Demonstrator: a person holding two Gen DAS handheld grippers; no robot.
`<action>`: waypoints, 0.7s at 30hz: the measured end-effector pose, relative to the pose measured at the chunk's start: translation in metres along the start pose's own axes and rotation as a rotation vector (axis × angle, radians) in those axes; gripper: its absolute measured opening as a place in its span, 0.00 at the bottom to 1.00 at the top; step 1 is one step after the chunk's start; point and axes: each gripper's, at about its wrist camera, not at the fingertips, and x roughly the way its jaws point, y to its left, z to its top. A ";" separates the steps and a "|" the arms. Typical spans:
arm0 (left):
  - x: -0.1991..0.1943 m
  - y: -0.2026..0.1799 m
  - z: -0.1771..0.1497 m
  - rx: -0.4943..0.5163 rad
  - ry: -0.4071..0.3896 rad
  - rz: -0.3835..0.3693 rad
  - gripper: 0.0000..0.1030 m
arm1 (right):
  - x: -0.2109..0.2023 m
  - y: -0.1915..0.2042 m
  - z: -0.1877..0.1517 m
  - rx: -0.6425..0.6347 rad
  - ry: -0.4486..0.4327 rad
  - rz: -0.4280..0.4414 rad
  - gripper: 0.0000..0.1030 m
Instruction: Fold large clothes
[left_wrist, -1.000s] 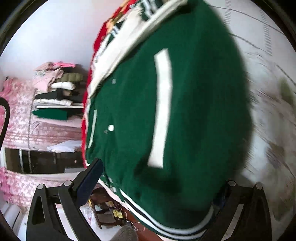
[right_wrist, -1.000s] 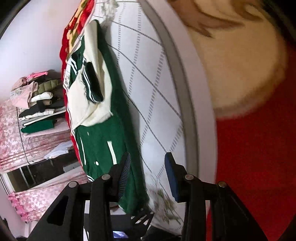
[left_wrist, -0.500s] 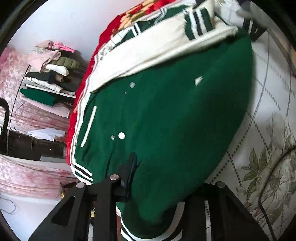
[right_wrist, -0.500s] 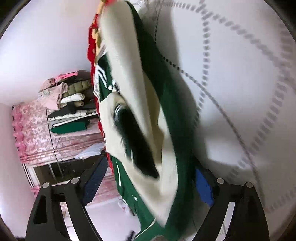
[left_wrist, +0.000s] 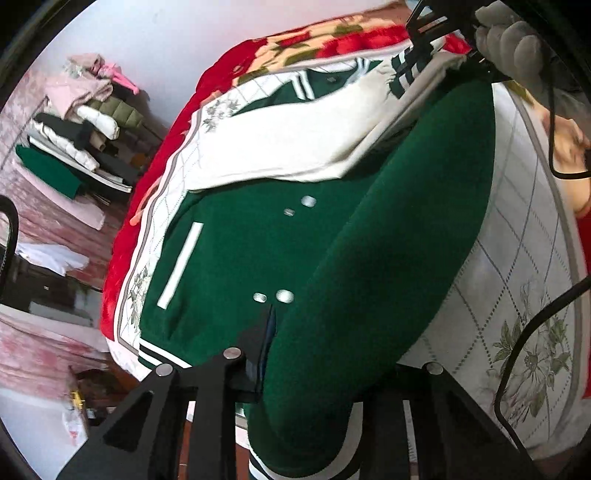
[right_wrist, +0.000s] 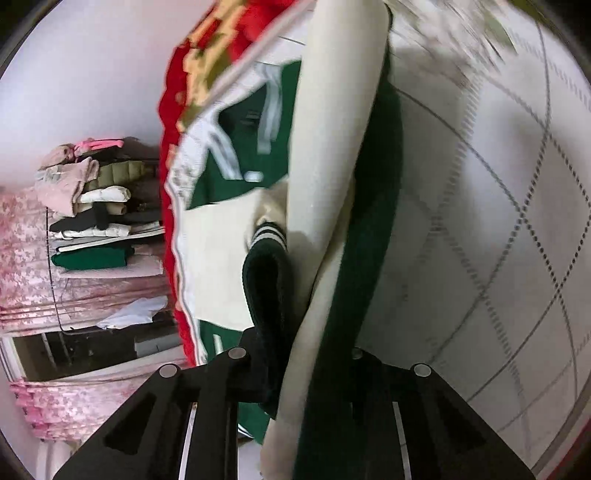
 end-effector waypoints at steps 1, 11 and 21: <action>-0.001 0.019 0.004 -0.019 0.003 -0.023 0.22 | -0.002 0.029 -0.003 -0.020 -0.016 -0.021 0.19; 0.074 0.197 0.018 -0.272 0.133 -0.116 0.25 | 0.103 0.257 -0.014 -0.224 -0.041 -0.321 0.19; 0.177 0.336 -0.065 -0.638 0.332 -0.170 0.46 | 0.338 0.323 -0.020 -0.277 0.157 -0.478 0.52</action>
